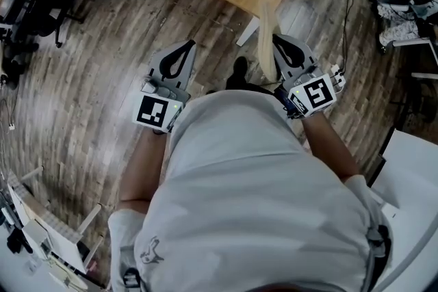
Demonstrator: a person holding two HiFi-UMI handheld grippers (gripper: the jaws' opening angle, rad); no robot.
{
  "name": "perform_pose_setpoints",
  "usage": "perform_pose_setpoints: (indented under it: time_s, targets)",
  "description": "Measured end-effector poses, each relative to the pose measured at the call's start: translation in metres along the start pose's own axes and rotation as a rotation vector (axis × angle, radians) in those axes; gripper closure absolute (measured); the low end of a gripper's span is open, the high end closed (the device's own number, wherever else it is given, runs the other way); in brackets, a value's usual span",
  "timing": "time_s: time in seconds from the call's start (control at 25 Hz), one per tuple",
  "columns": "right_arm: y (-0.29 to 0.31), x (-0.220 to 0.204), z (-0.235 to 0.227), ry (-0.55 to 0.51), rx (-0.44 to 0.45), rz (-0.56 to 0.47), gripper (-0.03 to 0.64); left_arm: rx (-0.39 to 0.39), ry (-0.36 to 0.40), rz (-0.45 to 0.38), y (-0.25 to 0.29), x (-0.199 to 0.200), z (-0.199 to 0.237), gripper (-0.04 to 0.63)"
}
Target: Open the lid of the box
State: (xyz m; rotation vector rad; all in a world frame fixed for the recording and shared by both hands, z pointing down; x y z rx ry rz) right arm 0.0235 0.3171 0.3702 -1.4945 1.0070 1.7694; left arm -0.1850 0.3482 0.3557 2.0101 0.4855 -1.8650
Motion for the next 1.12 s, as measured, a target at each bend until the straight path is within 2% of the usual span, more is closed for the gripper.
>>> perform_pose_setpoints:
  time_s: [0.2,0.36,0.48,0.6,1.12]
  targets:
    - [-0.003,-0.002,0.001,-0.005,0.003,0.001,0.58,0.037,-0.035,-0.001,0.0,0.001,0.002,0.589]
    - [0.001,-0.002,-0.003,0.004,0.004,-0.002,0.58,0.05,-0.033,0.004,0.002,0.0,0.009,0.589]
    - [0.003,0.0,-0.008,0.01,0.004,-0.005,0.58,0.054,-0.054,-0.02,0.005,0.005,0.011,0.589]
    - [0.005,0.0,-0.013,0.015,0.007,-0.011,0.58,0.048,-0.04,-0.042,0.005,0.009,0.012,0.589]
    - [0.014,-0.001,-0.022,0.011,0.022,-0.014,0.58,0.059,-0.021,-0.041,0.012,0.006,0.015,0.589]
Point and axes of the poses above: the fingertips, and each gripper's own axes: y forward along the fingers, z to its left, x out of its top, the point moved 3 cm from there along -y, backward along the fingers, and after that the axes turned 10 degrees about x, right-handed, at the moved point
